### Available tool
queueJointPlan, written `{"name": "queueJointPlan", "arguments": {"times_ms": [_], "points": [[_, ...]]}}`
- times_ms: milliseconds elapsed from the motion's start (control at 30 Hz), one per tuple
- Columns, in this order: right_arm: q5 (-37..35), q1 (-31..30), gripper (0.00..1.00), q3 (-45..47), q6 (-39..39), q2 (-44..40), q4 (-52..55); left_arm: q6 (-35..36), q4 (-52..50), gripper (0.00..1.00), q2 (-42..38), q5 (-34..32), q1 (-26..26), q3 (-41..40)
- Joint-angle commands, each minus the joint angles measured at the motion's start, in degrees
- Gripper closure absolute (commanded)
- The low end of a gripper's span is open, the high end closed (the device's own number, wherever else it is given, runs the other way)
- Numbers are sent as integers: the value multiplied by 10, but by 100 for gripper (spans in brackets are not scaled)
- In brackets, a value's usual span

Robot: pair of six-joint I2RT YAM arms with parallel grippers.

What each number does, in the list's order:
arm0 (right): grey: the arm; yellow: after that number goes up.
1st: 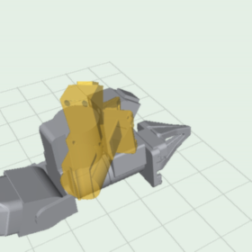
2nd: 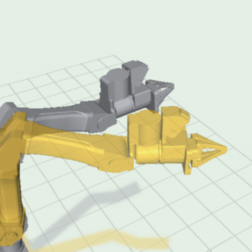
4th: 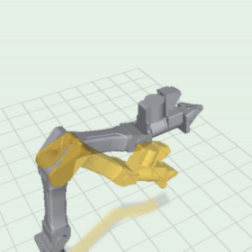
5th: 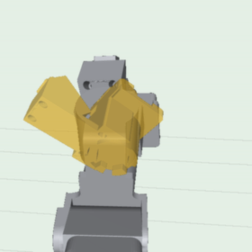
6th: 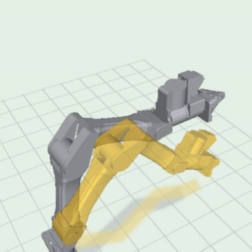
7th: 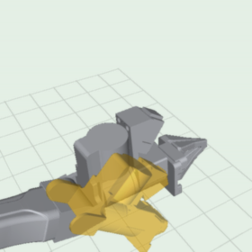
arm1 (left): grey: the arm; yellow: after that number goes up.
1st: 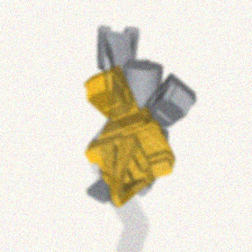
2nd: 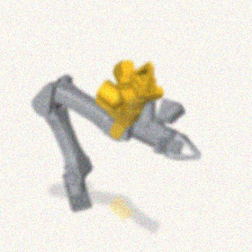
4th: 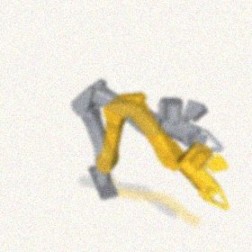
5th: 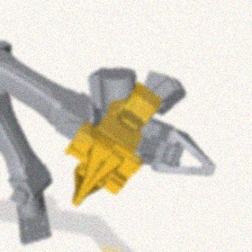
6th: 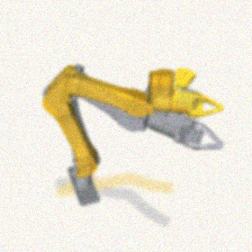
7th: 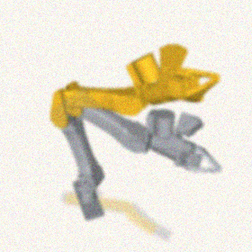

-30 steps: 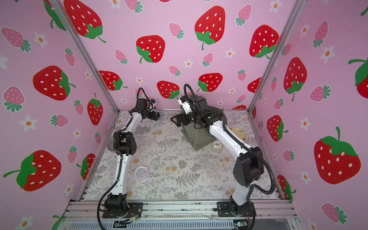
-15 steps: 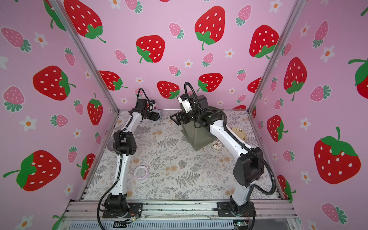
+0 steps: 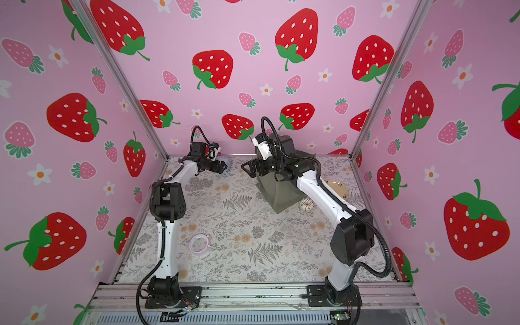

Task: Put the alarm clock into the canvas bag
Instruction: Pick up the alarm from the center of the board.

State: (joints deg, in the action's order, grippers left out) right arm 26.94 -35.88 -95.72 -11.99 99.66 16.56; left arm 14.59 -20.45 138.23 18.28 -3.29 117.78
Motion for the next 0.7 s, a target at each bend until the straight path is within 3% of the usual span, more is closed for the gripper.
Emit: {"name": "queueJointPlan", "arguments": {"times_ms": [0, 300, 533, 667], "points": [[4, -1, 0, 15, -8, -28, 1, 9, 93, 27, -96, 46, -12, -85], [44, 13, 0, 56, -76, -68, -22, 5, 211, 33, -300, 92, -46, -296], [94, 45, 0, 103, -142, -111, -72, 87, 173, 33, -442, 74, -116, -372], [180, 91, 12, 178, -245, -145, -188, 131, 152, 33, -504, 60, -160, -401]]}}
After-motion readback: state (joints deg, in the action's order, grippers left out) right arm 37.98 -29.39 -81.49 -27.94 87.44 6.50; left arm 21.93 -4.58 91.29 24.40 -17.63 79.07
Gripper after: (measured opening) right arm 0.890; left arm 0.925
